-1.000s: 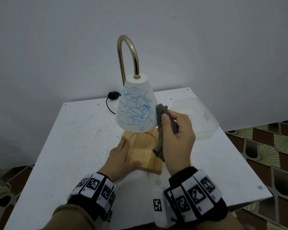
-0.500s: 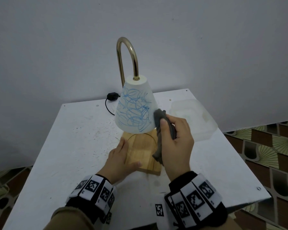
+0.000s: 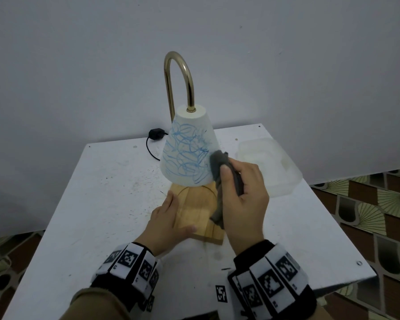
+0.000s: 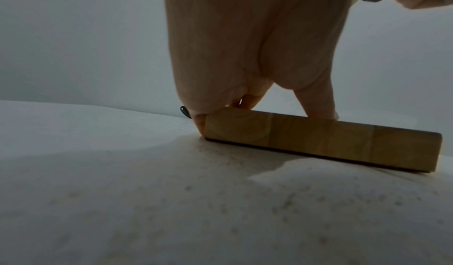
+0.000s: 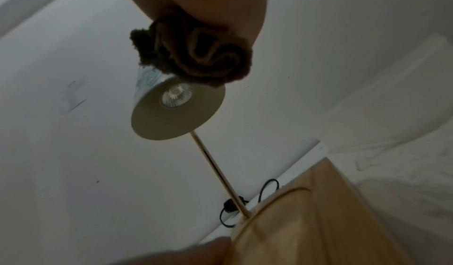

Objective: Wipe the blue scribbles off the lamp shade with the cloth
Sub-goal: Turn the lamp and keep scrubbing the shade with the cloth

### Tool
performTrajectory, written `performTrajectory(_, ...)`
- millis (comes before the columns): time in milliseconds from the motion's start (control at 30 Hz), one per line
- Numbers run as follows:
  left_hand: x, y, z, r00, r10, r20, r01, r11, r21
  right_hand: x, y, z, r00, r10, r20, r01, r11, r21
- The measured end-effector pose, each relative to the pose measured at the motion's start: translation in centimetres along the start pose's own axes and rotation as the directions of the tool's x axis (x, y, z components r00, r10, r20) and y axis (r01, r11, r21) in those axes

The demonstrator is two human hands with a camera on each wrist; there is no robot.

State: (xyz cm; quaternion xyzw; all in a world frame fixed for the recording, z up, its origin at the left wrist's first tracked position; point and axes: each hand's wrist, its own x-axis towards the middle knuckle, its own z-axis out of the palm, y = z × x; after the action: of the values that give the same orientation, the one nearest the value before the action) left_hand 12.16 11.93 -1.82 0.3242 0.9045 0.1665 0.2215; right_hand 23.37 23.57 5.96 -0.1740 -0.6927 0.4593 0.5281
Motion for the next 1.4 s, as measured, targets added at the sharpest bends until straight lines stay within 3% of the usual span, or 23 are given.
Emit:
performTrajectory(133, 0.0, 0.2, -0.1, 1.0, -0.005, 0.018, 0.005, 1.0, -0.001, 1.9, -0.8, 0.6, 0.997, 0.076, -0.025, -0.074, 0.995, 0.065)
performTrajectory(267, 0.2, 0.0, 0.0, 1.0, 0.007, 0.016, -0.007, 1.0, -0.01, 1.8, -2.8, 1.5, 1.0, -0.027, -0.012, 0.028, 0.994, 0.109)
performTrajectory(433, 0.8, -0.3, 0.2, 1.0, 0.004, -0.001, -0.004, 1.0, 0.005, -0.4, -2.0, 1.2, 0.989, -0.14, 0.039, 0.14, 0.99, 0.007)
performTrajectory(600, -0.1, 0.4, -0.3, 0.999, -0.02, 0.025, 0.019, 0.999, 0.028, 0.5, -0.1, 0.1, 1.0, 0.003, -0.013, -0.003, 1.0, -0.006)
performTrajectory(733, -0.3, 0.6, -0.4, 1.0, -0.019, 0.018, 0.019, 0.999, 0.03, 2.1, -1.3, 0.9, 0.995, 0.089, -0.036, -0.085, 0.991, 0.101)
performTrajectory(867, -0.1, 0.4, -0.4, 0.999, -0.01, 0.048, 0.009, 1.0, 0.017, 1.7, -2.9, 1.8, 0.999, 0.039, -0.023, -0.034, 0.984, 0.174)
performTrajectory(1033, 0.1, 0.3, -0.4, 0.999, -0.013, 0.042, 0.011, 0.999, 0.037, -0.4, -1.8, 1.1, 0.998, -0.055, 0.042, 0.05, 0.993, 0.108)
performTrajectory(1267, -0.2, 0.4, -0.3, 1.0, 0.005, 0.022, -0.005, 1.0, 0.019, 1.3, -0.7, 0.7, 0.996, 0.074, -0.053, -0.07, 0.995, 0.064)
performTrajectory(1400, -0.1, 0.2, -0.2, 1.0, 0.001, 0.022, -0.001, 1.0, 0.009, 3.0, -2.6, 2.0, 0.997, 0.024, -0.079, -0.015, 0.993, 0.113)
